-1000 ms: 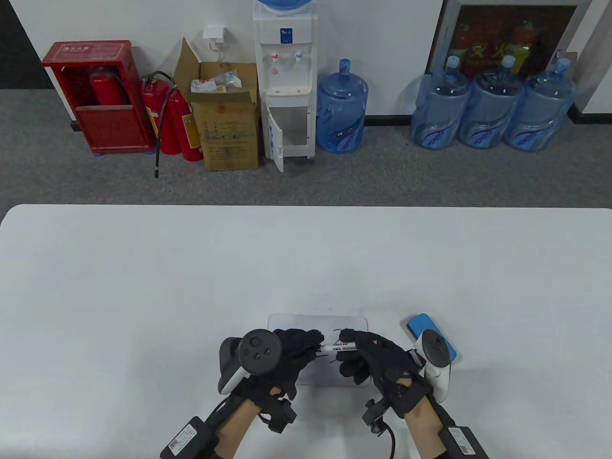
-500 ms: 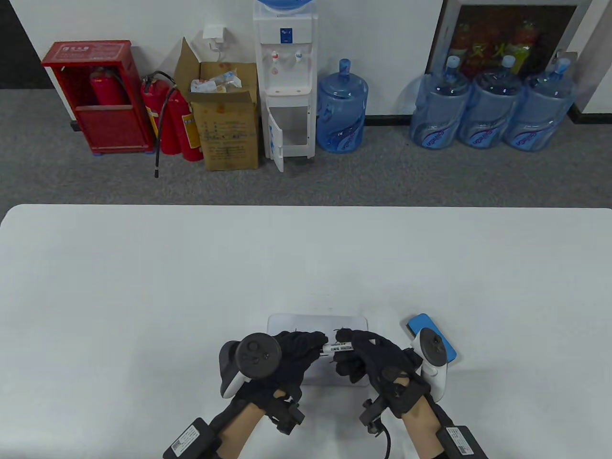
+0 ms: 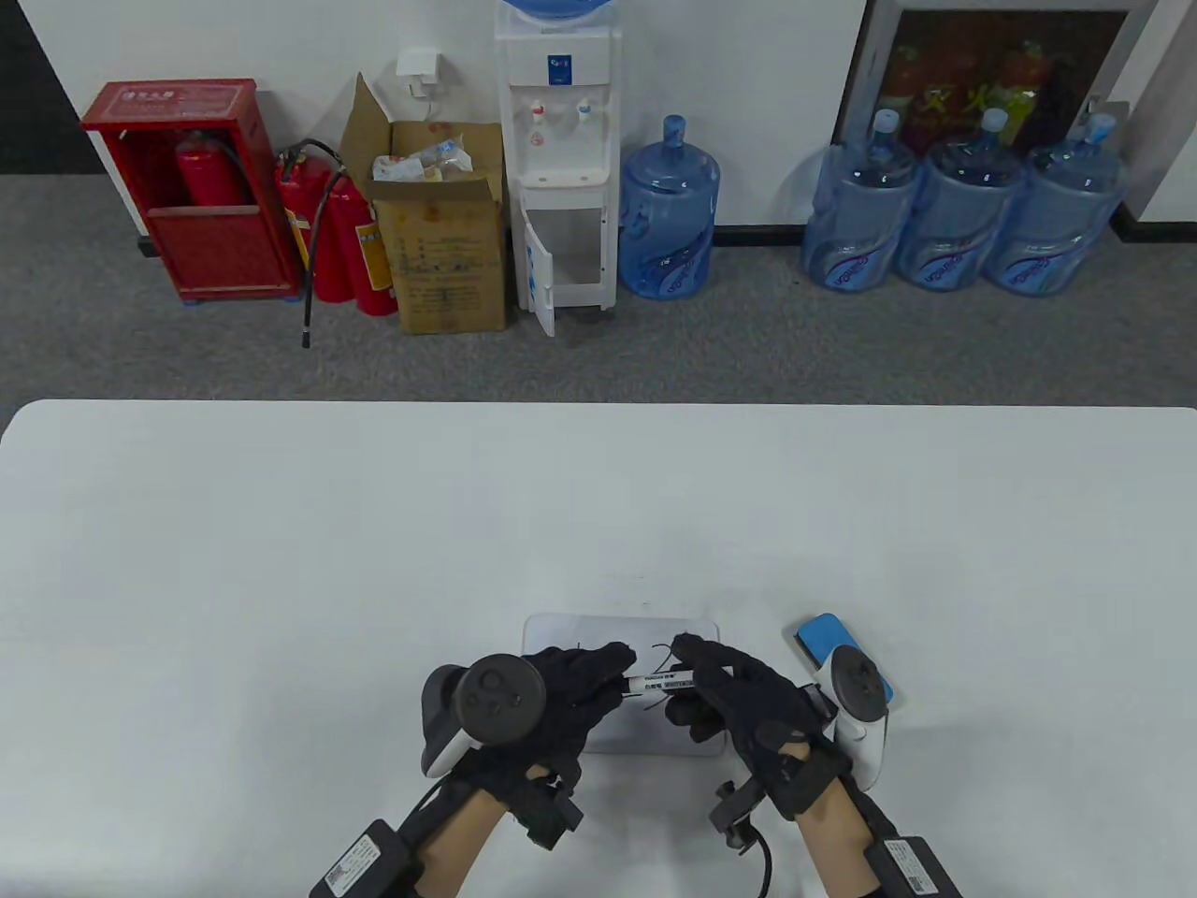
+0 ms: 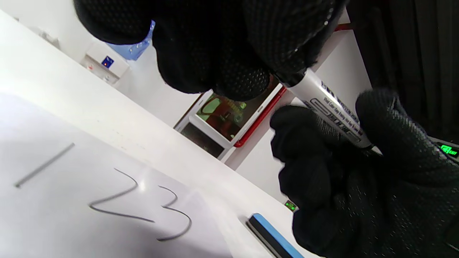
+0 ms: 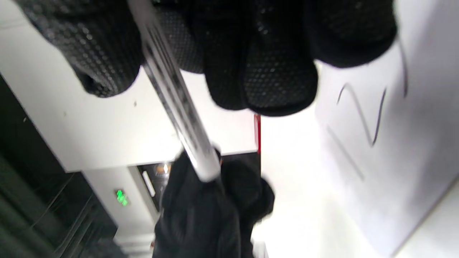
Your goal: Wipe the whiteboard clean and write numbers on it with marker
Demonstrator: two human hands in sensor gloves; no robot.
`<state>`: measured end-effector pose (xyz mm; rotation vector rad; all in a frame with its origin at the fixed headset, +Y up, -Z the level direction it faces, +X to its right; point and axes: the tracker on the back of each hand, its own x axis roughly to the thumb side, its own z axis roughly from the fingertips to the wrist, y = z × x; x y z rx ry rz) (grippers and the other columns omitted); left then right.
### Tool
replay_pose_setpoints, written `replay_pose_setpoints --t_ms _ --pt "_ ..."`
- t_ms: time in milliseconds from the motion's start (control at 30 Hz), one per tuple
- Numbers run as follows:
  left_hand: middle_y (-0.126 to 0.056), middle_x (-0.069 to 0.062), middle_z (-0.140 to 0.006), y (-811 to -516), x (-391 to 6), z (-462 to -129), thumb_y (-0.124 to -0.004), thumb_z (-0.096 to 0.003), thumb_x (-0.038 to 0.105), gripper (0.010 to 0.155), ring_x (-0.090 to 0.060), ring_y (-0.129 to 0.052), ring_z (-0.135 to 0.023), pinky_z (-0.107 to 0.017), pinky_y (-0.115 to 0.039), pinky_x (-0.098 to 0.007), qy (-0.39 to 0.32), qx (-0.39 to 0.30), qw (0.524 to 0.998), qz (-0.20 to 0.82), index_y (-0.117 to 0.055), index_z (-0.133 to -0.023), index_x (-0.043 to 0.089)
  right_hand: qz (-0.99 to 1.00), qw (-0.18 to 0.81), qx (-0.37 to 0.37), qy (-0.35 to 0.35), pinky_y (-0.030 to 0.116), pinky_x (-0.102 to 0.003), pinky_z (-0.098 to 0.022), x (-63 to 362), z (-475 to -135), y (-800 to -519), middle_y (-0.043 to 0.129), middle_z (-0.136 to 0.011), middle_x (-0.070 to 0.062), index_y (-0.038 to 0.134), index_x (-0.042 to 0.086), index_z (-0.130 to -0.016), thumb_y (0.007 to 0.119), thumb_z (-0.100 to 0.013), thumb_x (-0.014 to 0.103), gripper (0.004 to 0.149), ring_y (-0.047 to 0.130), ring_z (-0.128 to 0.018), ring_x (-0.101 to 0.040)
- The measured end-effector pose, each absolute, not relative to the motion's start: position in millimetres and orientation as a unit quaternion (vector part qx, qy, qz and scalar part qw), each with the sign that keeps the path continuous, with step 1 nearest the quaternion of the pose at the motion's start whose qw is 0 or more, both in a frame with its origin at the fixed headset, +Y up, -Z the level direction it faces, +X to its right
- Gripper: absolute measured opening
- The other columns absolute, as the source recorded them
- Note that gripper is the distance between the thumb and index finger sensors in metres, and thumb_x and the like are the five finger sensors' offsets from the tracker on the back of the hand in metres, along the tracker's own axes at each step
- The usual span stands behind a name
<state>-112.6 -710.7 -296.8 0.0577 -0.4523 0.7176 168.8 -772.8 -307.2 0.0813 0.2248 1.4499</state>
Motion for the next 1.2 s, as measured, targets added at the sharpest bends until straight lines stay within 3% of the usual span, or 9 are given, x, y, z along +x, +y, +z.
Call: replay_pose_setpoints --t_ms 200,533,700,767,1200 --pt "-0.099 0.001 -0.081 -709 -155 -310 -0.082 -0.0465 0.035 0.046 -0.029 -0.096 -0.069 -0.064 -0.071 -0.057 -0.144 0.079 0.954 0.251 -0.082 -0.092 0.035 0.702 0.711 -0.029 0.028 0.069 -0.053 -0.046 215 -308 -771 0.071 -0.093 -0.018 0.060 0.010 -0.103 0.084 -0.043 0.049 0.075 0.085 -0.071 -0.036" --pt "-0.097 0.002 -0.083 -720 -241 -328 -0.079 -0.0484 0.035 0.044 -0.029 -0.094 -0.071 -0.064 -0.071 -0.057 0.015 0.080 0.995 0.051 -0.081 -0.093 0.037 0.722 0.690 -0.047 0.017 0.069 -0.054 -0.046 234 -312 -773 0.069 -0.094 -0.019 0.058 0.009 -0.104 0.083 -0.045 0.048 0.075 0.084 -0.072 -0.037" --pt "-0.100 0.002 -0.082 -745 -253 -330 -0.081 -0.0478 0.036 0.044 -0.030 -0.096 -0.070 -0.061 -0.072 -0.056 0.057 0.050 0.997 -0.003 -0.082 -0.091 0.041 0.727 0.685 -0.042 0.020 0.069 -0.053 -0.046 234 -312 -775 0.069 -0.094 -0.019 0.058 0.009 -0.104 0.082 -0.045 0.048 0.075 0.085 -0.071 -0.037" --pt "-0.102 0.002 -0.080 -750 -255 -333 -0.081 -0.0472 0.037 0.043 -0.029 -0.098 -0.067 -0.054 -0.076 -0.052 0.056 0.035 0.997 -0.030 -0.083 -0.090 0.040 0.728 0.684 -0.041 0.022 0.069 -0.053 -0.046 233 -312 -775 0.068 -0.094 -0.019 0.057 0.009 -0.104 0.082 -0.045 0.048 0.075 0.085 -0.071 -0.037" --pt "-0.109 -0.001 -0.073 -756 -250 -355 -0.087 -0.0432 0.040 0.045 -0.029 -0.100 -0.058 -0.049 -0.079 -0.048 0.085 -0.065 0.991 -0.083 -0.088 -0.087 0.028 0.704 0.708 -0.044 0.024 0.069 -0.053 -0.045 238 -312 -775 0.068 -0.095 -0.019 0.057 0.010 -0.105 0.083 -0.045 0.049 0.076 0.085 -0.071 -0.036"
